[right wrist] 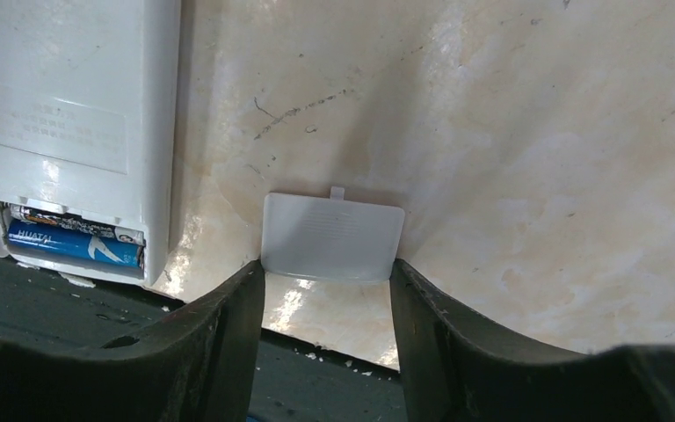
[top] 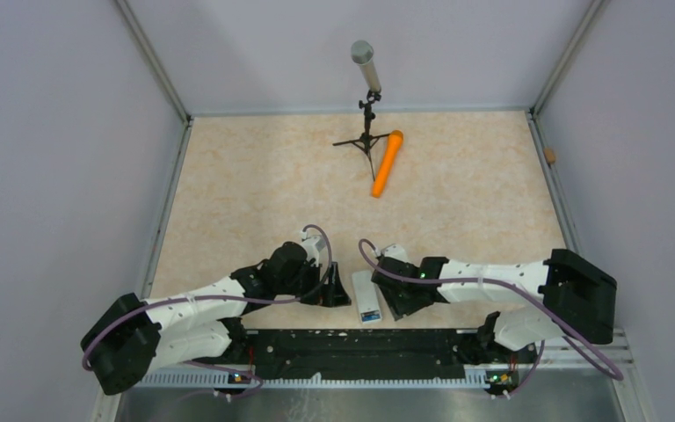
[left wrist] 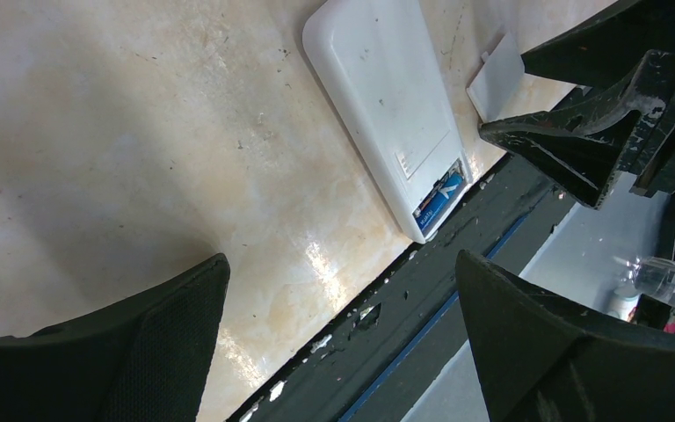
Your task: Load the batteries into the remote control
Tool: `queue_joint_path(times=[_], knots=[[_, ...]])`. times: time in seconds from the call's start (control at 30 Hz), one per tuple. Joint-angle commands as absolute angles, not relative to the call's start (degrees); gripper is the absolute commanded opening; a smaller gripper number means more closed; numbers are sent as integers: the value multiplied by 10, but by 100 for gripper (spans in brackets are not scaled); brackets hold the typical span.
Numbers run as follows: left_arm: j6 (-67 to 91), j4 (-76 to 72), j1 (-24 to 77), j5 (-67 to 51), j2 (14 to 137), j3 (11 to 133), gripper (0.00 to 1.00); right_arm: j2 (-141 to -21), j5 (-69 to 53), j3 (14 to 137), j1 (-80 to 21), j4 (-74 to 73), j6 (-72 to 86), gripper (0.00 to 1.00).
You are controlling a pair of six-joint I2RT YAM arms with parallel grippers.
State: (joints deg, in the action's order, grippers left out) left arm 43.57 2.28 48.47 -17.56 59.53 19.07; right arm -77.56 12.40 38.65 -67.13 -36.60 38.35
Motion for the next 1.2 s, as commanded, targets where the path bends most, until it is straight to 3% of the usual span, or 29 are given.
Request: queue_joint_path(times=[0.0,0.23,0.43,0.67,0.9,1.17], knots=[[430,29,483,-173,604,197,99,-798,135,387,-680,-378,401,55],[430,27,484,-174,608,198,99,-812,120,389,-680,-354,418,59],[427,29,483,-174,609,199,99,-816,125,388,-680,-360,429,56],[428,28,483,-174,611,202,99,-805,139,380,-681,-381,457,47],[424,54,484,-144,603,223,99,-785,145,378,-682,-381,469,24],[387,100,477,-104,618,292,99,-706,139,389,-687,-410,467,19]])
